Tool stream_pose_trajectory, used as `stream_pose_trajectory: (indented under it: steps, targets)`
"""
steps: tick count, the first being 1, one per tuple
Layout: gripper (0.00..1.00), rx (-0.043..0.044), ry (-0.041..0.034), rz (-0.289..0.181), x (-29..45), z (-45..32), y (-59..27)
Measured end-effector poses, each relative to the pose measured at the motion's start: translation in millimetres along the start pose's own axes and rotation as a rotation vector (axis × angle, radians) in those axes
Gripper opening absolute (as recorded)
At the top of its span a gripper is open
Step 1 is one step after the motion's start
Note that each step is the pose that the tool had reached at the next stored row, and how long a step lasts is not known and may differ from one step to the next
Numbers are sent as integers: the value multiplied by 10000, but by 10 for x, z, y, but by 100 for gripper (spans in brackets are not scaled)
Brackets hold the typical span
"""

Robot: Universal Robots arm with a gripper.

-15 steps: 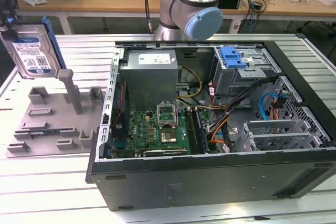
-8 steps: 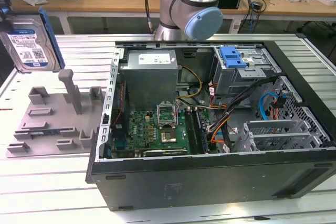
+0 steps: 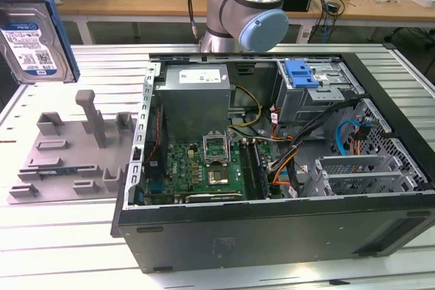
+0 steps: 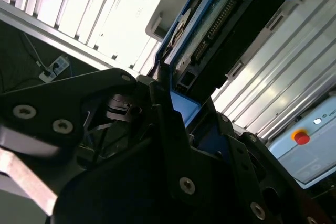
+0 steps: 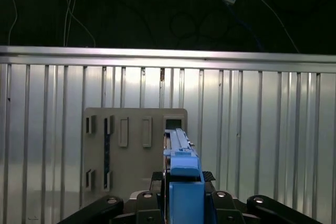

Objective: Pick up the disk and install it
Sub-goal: 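Pick up the disk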

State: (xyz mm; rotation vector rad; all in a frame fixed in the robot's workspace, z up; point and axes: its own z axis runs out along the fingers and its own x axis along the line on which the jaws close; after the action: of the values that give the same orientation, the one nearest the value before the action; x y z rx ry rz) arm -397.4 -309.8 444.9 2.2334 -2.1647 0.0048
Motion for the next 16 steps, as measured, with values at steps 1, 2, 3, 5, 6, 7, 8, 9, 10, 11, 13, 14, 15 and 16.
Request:
stream_pose_trajectory:
  steps: [1,2,3,5,6,7,8,9,10,11,13,14,15,16]
  targets:
    - [37,-1,0,0,2,-61,0]
    - [37,1,0,0,3,-119,1]
    - [37,-1,0,1,4,-150,1]
    - [37,0,0,-1,6,-237,0]
    - [37,0,0,-1,7,-265,0]
    - [37,0,0,0,7,-291,0]
    - [37,0,0,0,8,-319,0]
    - [37,0,0,0,9,-344,-1]
    - [37,1,-1,0,10,-376,-1]
    - [37,-1,0,0,10,-399,-1]
    - [37,-1,0,0,10,-407,-1]
    - [37,1,-1,0,10,-407,-1]
    - [37,1,-1,0,10,-407,-1]
    - [37,1,0,0,10,-407,-1]
